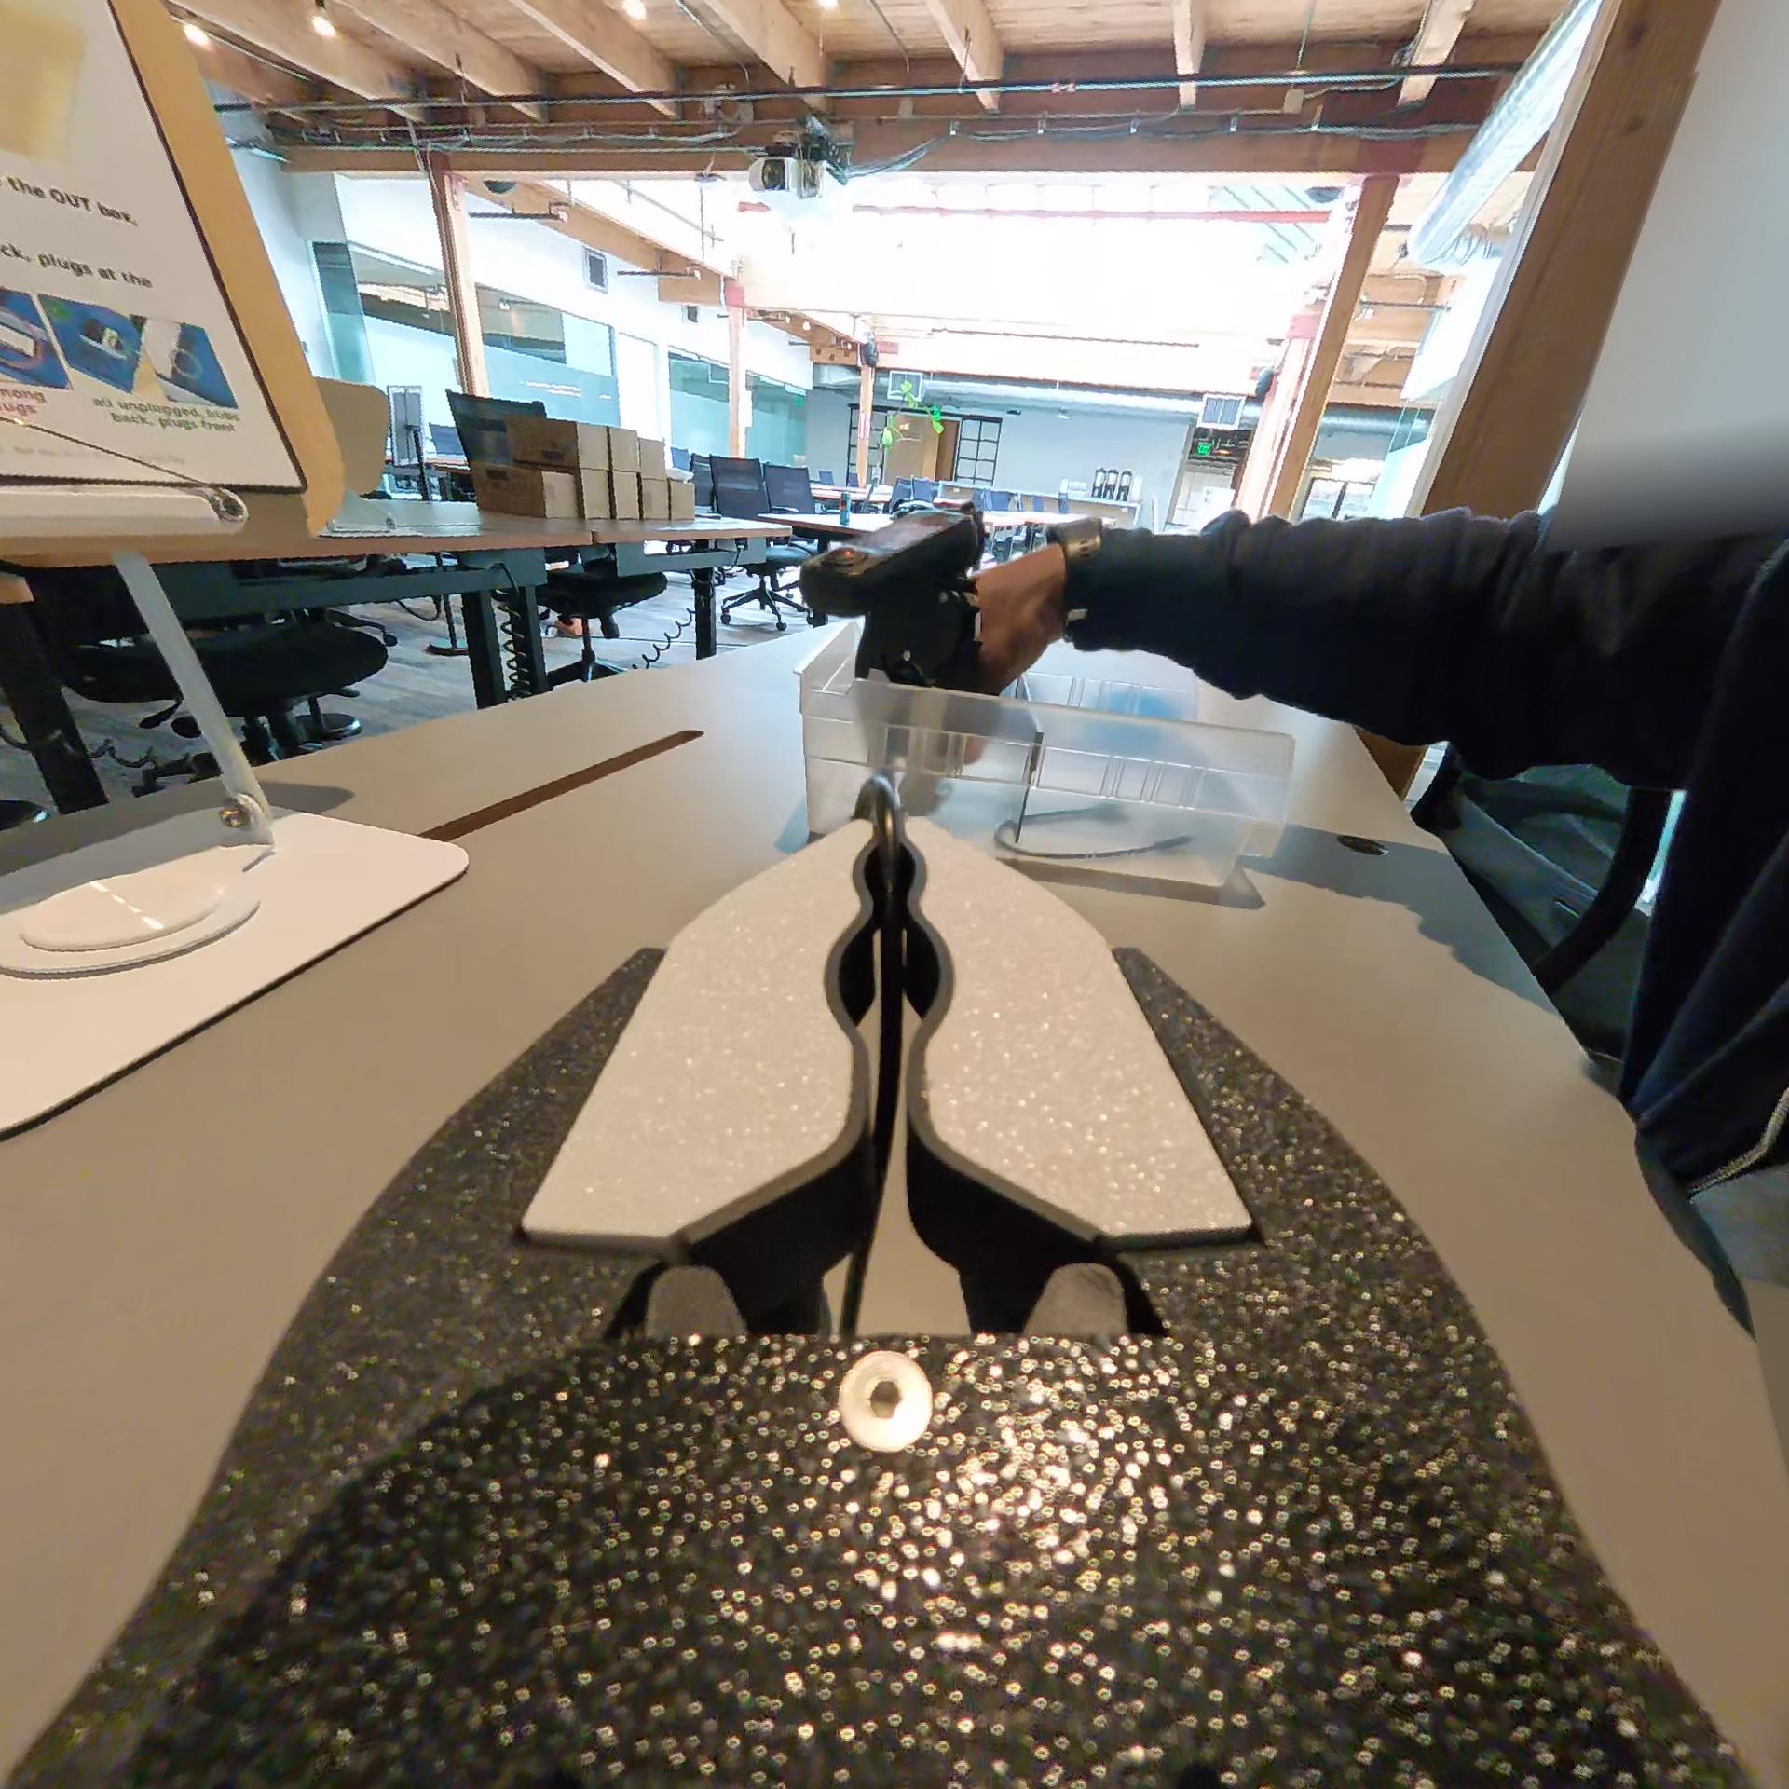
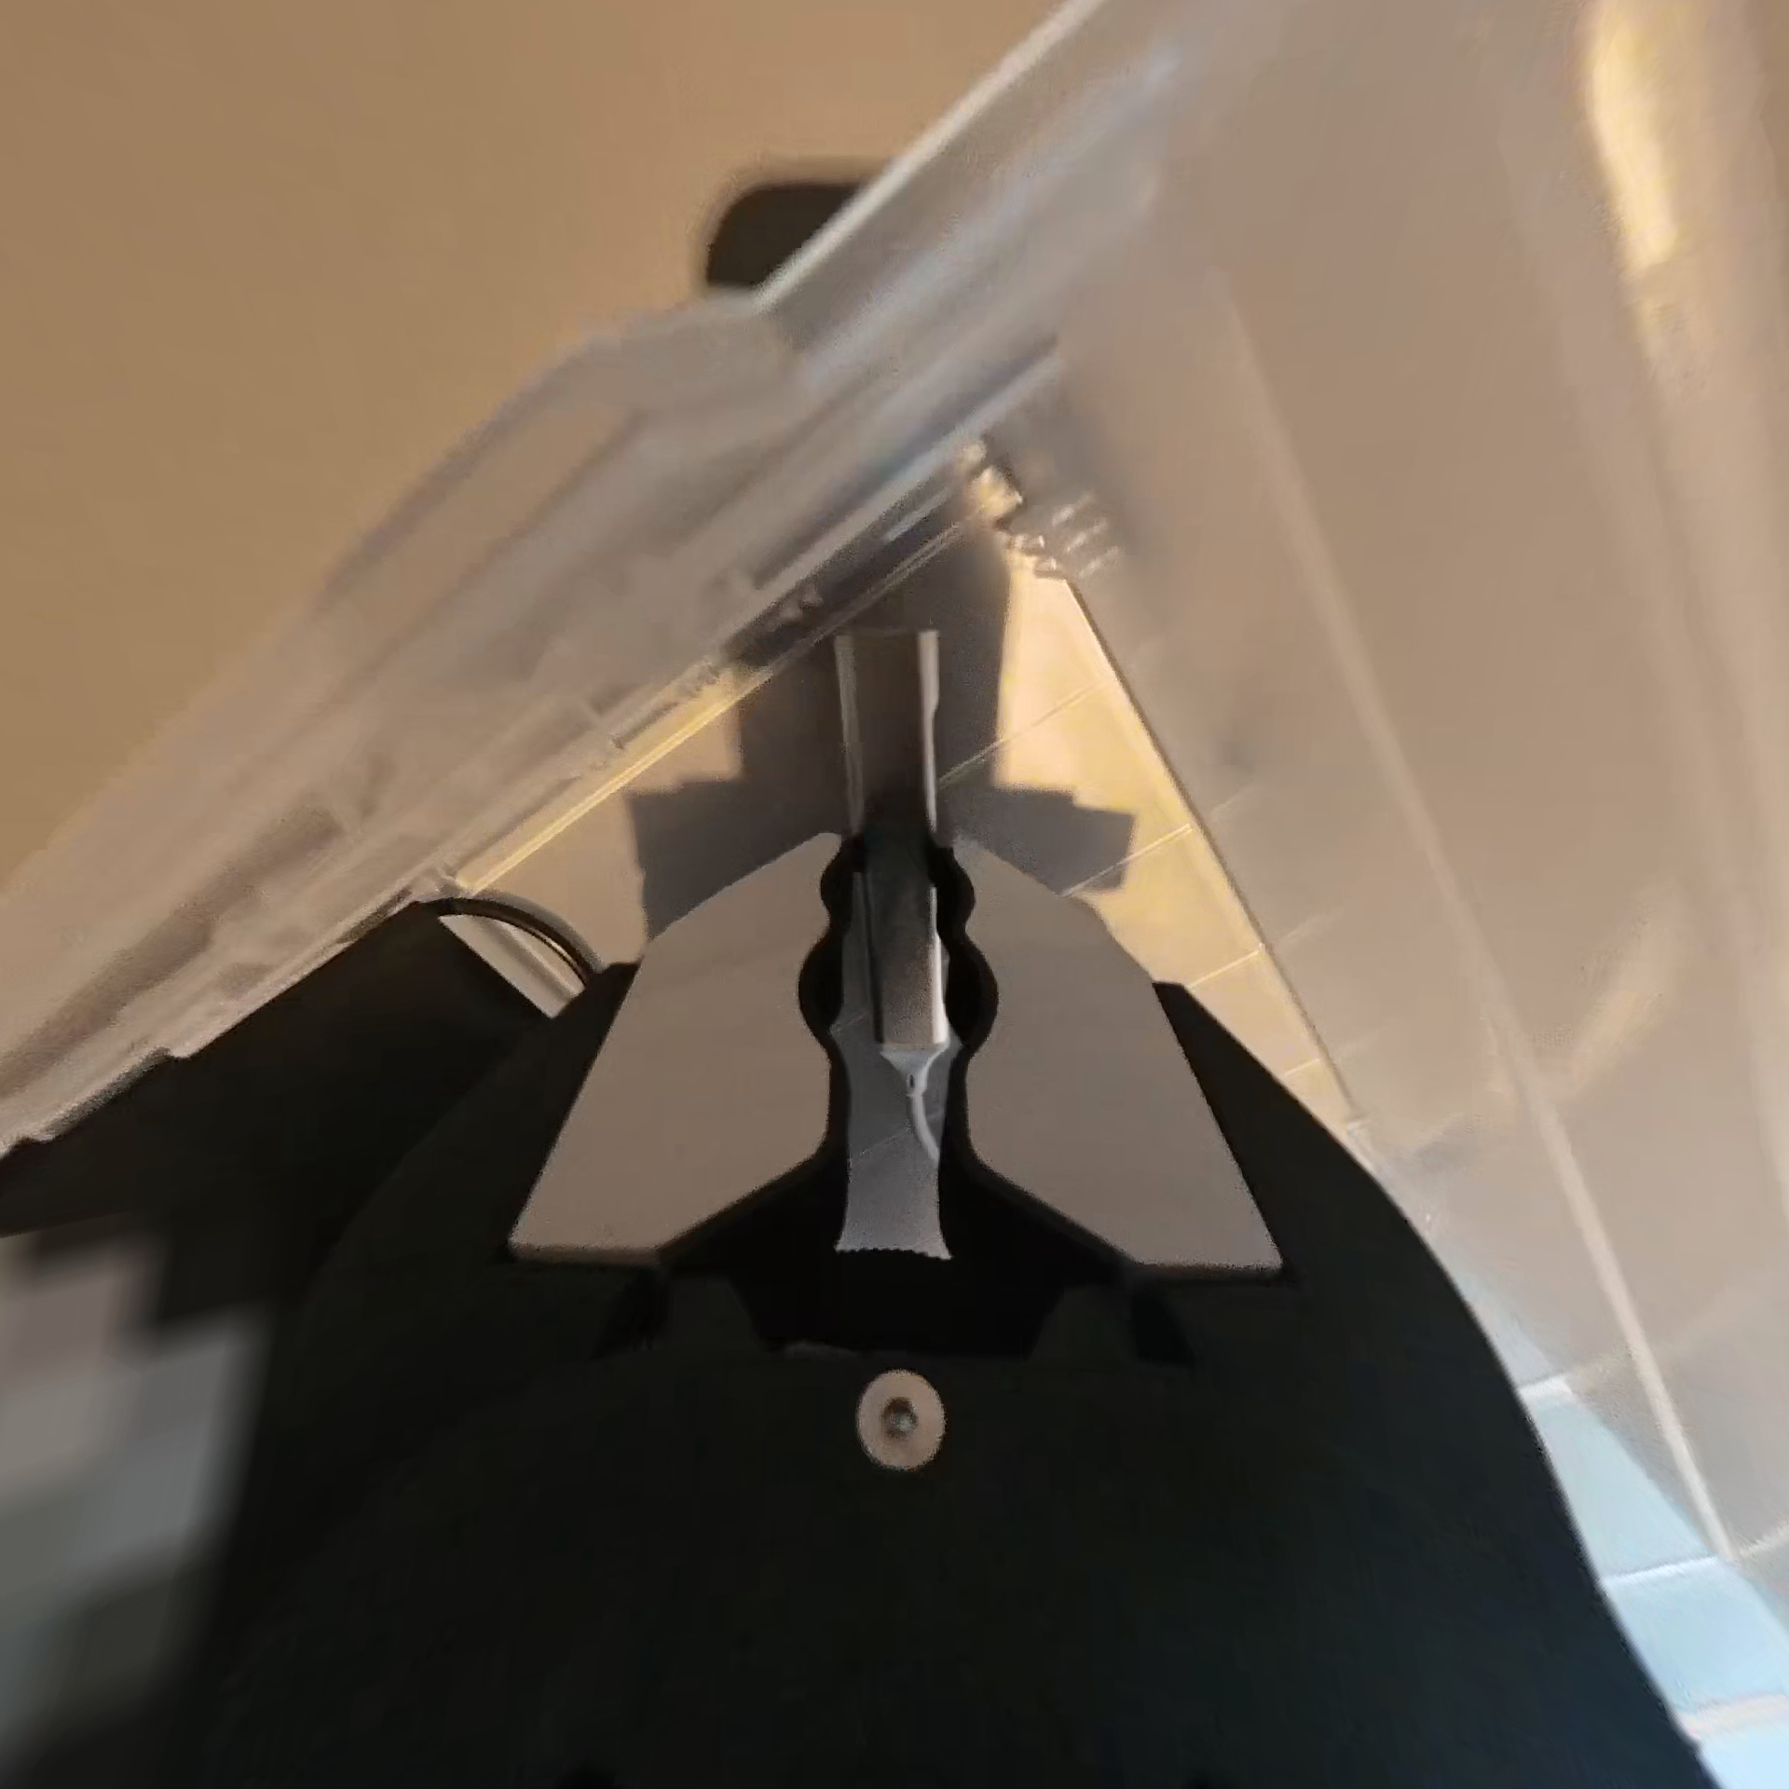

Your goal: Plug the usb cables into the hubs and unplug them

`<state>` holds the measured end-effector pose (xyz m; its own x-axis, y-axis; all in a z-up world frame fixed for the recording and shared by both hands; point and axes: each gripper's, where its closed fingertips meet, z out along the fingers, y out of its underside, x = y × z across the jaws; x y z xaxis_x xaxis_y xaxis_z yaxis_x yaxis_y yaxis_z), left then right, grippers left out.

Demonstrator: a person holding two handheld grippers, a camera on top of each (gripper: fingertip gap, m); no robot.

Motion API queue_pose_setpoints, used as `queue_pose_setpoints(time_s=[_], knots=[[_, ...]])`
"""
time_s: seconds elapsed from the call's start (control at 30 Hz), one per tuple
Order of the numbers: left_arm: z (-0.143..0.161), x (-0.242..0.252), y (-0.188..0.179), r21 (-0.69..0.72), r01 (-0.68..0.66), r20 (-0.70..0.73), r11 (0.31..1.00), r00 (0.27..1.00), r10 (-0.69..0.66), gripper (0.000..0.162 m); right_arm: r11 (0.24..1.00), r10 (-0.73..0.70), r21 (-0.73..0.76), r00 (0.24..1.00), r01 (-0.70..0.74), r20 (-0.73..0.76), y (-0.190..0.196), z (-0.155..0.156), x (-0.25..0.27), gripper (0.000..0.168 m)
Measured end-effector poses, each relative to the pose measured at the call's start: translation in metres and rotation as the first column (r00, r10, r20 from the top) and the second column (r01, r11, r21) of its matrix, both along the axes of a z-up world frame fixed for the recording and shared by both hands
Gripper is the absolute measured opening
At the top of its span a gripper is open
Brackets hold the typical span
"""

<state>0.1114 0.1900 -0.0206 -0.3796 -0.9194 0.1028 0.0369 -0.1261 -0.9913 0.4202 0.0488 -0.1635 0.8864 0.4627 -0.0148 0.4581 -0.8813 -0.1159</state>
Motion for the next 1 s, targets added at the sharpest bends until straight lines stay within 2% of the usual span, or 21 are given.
queue_pose_setpoints(time_s=[0.13, 0.27, 0.37, 0.47, 0.53, 0.63, 0.73, 0.83, 0.93, 1.0], knots=[[0.004, -0.002, 0.002, -0.002, -0.008, 0.015, 1.000, 1.000, 0.008, 0.000, 0.997, -0.046, 0.072, 0.996, 0.040, 0.082, -0.002, 0.011, 0.014, 0.015], [0.005, -0.003, 0.006, -0.008, -0.022, 0.022, 1.000, 1.000, 0.022, 0.000, 0.943, -0.149, 0.315, 0.983, 0.109, 0.108, -0.002, 0.075, 0.027, 0.015], [0.009, -0.005, 0.007, -0.028, -0.021, 0.035, 0.999, 0.999, 0.022, 0.000, 0.840, -0.179, 0.534, 0.977, 0.092, 0.113, -0.002, 0.142, 0.019, 0.015], [0.012, -0.006, 0.010, -0.050, -0.023, 0.048, 0.998, 0.998, 0.026, 0.000, 0.710, -0.147, 0.703, 0.984, 0.033, 0.101, 0.001, 0.201, -0.017, 0.015], [0.014, -0.007, 0.014, -0.072, -0.032, 0.059, 0.997, 0.998, 0.036, 0.000, 0.624, -0.094, 0.782, 0.992, -0.009, 0.086, 0.007, 0.228, -0.053, 0.015], [0.017, -0.010, 0.021, -0.123, -0.041, 0.076, 0.992, 0.996, 0.050, 0.000, 0.504, 0.005, 0.861, 0.997, -0.064, 0.071, 0.018, 0.252, -0.114, 0.015], [0.019, -0.012, 0.030, -0.162, -0.056, 0.088, 0.985, 0.994, 0.071, 0.000, 0.410, 0.099, 0.908, 0.994, -0.084, 0.048, 0.033, 0.256, -0.169, 0.015], [0.018, -0.014, 0.036, -0.177, -0.072, 0.089, 0.982, 0.992, 0.089, 0.000, 0.364, 0.187, 0.929, 0.982, -0.068, -0.002, 0.048, 0.243, -0.212, 0.015], [0.019, -0.016, 0.040, -0.197, -0.074, 0.098, 0.978, 0.991, 0.095, 0.000, 0.413, 0.218, 0.907, 0.976, -0.078, -0.016, 0.065, 0.206, -0.240, 0.015], [0.020, -0.017, 0.044, -0.223, -0.072, 0.107, 0.972, 0.989, 0.098, 0.000, 0.513, 0.199, 0.840, 0.976, -0.177, 0.084, 0.075, 0.163, -0.249, 0.015]])
